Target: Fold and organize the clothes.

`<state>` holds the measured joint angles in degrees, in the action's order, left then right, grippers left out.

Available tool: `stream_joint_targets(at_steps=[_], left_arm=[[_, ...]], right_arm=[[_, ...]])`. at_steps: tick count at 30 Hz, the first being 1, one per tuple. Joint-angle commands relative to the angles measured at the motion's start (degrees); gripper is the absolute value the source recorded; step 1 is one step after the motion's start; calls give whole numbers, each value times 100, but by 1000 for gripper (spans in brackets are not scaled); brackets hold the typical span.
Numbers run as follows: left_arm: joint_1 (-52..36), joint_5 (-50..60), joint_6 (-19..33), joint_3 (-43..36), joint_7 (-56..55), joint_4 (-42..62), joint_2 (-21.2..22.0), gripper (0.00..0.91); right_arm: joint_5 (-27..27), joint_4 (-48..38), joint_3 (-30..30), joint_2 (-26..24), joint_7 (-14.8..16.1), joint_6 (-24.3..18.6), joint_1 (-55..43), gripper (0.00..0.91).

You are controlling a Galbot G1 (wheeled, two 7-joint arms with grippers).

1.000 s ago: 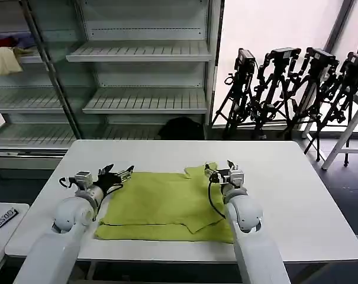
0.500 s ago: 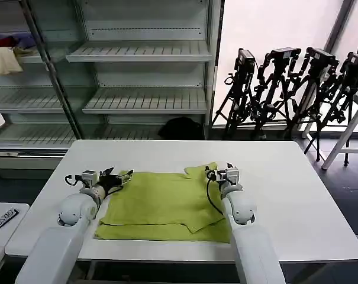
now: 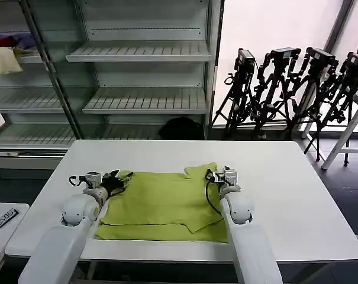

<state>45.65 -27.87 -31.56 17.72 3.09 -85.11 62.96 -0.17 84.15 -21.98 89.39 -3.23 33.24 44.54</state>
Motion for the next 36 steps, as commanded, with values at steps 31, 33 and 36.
stream_joint_targets(at_steps=[31,33,36], left_arm=[[317,-427,304,356,13,-543,-173,0],[425,-522,326,458,26,-702,-234,0],[785,-652,353,683,87,-1062,-281,0]], right_arm=[[-766,1213,251,-259,-139,7,380,0],[-755,1338,243,-276,-119,7,505,0],[-740,1625,216,-308,-97,9,812,0]])
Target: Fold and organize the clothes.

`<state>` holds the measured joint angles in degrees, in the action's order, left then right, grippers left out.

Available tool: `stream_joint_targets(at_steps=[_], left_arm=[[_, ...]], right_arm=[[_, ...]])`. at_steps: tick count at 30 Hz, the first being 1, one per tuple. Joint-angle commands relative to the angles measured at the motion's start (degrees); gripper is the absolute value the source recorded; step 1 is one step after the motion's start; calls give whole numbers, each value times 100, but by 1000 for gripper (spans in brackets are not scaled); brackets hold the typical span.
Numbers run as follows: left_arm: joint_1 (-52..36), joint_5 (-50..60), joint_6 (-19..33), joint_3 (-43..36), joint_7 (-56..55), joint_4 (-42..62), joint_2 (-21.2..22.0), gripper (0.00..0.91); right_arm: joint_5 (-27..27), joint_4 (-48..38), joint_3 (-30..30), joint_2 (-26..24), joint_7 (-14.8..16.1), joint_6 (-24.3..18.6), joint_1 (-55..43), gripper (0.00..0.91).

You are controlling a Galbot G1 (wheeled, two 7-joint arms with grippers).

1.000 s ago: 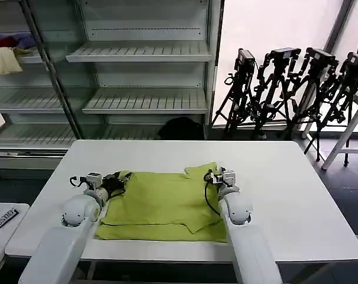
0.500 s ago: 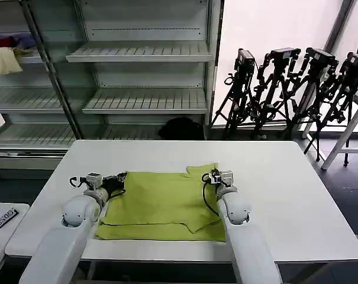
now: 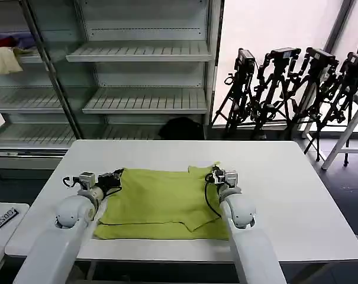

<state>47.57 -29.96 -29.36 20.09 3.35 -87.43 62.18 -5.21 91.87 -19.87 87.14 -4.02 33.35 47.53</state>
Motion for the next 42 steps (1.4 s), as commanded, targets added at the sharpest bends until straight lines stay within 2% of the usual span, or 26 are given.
stream_joint_targets(at_steps=[1,10,18,30,42], left_arm=[[671,-480,155,508,87,-912,-209,0],[1503,-667,300,868,342,-1387,-224,0],[2367,-715,373,1208,447,-2040,-305,0],[3343,-410,356,1527,473,-2631,-344,0],[3399,101,332,1529,482,-2820,-293,0]], right_arm=[[-236,979,6,-110,-14,-1,626,0],[-73,1938,-190,-139,161,-8,1905,0],[-59,2615,-422,-179,261,-17,2618,0],[328,2863,-369,-201,247,-16,2892,0],[527,2906,-345,-217,219,-18,3018,0]])
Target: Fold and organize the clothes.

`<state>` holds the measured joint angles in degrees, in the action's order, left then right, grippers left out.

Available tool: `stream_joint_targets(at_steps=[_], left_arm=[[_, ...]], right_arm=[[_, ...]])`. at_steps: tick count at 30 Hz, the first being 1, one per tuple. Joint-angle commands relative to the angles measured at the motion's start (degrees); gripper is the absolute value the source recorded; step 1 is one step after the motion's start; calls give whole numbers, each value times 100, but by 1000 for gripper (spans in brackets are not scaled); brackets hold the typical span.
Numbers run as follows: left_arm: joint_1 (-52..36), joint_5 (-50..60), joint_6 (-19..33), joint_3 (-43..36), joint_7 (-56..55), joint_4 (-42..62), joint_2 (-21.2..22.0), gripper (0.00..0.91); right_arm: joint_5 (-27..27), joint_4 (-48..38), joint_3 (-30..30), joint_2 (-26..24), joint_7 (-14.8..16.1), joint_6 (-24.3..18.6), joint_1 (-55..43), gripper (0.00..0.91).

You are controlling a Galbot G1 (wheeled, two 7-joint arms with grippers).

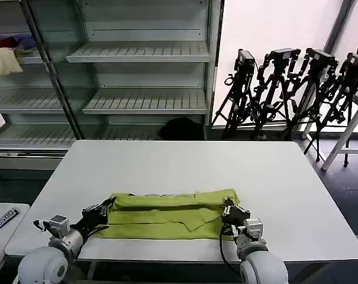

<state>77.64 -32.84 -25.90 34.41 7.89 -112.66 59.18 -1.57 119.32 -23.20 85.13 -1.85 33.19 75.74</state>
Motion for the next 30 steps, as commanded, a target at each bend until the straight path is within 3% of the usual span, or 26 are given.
stream_joint_targets(at_steps=[1,9,11,12,13,21,30], left_arm=[[400,400,-20,96,29,-308,4,0],[422,801,-19,52,58,-348,41,0],[375,916,-21,24,43,-306,79,10],[370,944,-22,10,31,-298,85,262],[357,1036,-23,-4,19,-289,110,907],[308,1009,30,-24,-98,-285,240,907],[360,872,132,131,-606,-375,604,907]], right_arm=[[171,180,-16,-19,5,0,216,0],[504,245,0,-50,105,-2,403,0],[660,213,22,-23,102,-2,412,907],[809,167,25,-9,97,-4,414,907],[967,123,64,1,58,-8,409,907],[1577,-19,128,58,-159,-12,409,907],[2145,-112,5,39,-163,-169,534,907]])
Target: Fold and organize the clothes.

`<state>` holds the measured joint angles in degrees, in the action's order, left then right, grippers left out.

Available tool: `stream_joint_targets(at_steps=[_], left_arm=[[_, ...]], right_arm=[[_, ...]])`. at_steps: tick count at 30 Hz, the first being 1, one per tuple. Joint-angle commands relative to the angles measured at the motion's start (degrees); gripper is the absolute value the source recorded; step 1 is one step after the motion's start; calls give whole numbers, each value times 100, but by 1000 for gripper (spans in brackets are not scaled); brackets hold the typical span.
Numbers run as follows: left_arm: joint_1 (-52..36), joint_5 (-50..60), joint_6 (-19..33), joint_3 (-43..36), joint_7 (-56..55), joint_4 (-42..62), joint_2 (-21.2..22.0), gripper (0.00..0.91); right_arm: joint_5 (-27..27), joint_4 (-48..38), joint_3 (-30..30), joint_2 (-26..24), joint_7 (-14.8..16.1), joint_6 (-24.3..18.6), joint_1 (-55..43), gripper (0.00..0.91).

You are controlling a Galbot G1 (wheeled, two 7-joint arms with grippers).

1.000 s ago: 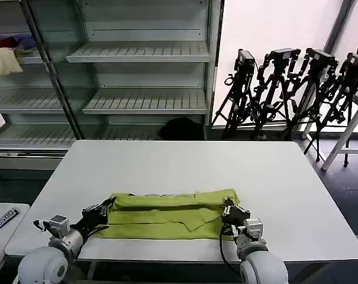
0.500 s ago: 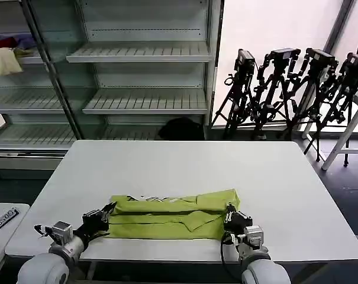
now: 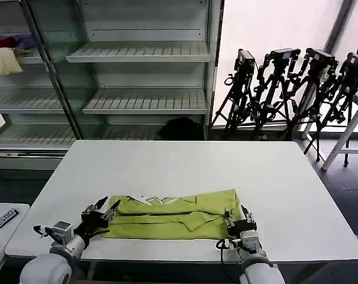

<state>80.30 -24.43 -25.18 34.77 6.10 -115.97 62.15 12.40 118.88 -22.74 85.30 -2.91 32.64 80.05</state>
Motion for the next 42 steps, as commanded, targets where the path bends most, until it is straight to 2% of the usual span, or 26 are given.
stream_joint_targets(at_steps=[1,3,5,8,11,13,20,21,22,24,25,37,42], left_arm=[[120,36,67,115,-481,-45,375,907],[194,37,79,125,-608,-41,456,907],[244,50,99,118,-677,-6,539,907],[332,62,172,119,-713,60,647,907],[404,53,231,110,-748,103,730,907],[404,-29,251,93,-777,126,777,907],[291,-263,153,-53,-882,233,974,907],[281,-265,143,-62,-882,243,989,867],[274,-267,138,-86,-885,249,998,605],[262,-281,121,-117,-881,247,1023,322],[252,-281,111,-133,-884,246,1032,30],[278,-297,42,-304,-808,175,1114,10],[239,-198,228,-381,-837,211,1164,0]], right_arm=[[748,-71,-48,22,-60,-130,110,907],[707,-69,-67,36,-63,-189,119,907],[325,-41,-118,74,-73,-369,112,907],[-731,100,-272,170,-225,-951,45,907],[-1472,253,-430,148,-293,-1251,-60,907],[-1588,296,-533,117,-279,-1396,-131,907],[-1740,366,-804,145,-229,-1334,-273,907],[-1755,365,-810,142,-229,-1335,-273,907],[-1766,362,-820,141,-231,-1334,-272,907],[-1764,354,-840,146,-223,-1334,-266,907],[-1763,351,-848,147,-218,-1335,-266,907],[-1783,327,-981,153,-221,-1321,-310,907],[-1789,340,-1007,158,-246,-1290,-310,907]])
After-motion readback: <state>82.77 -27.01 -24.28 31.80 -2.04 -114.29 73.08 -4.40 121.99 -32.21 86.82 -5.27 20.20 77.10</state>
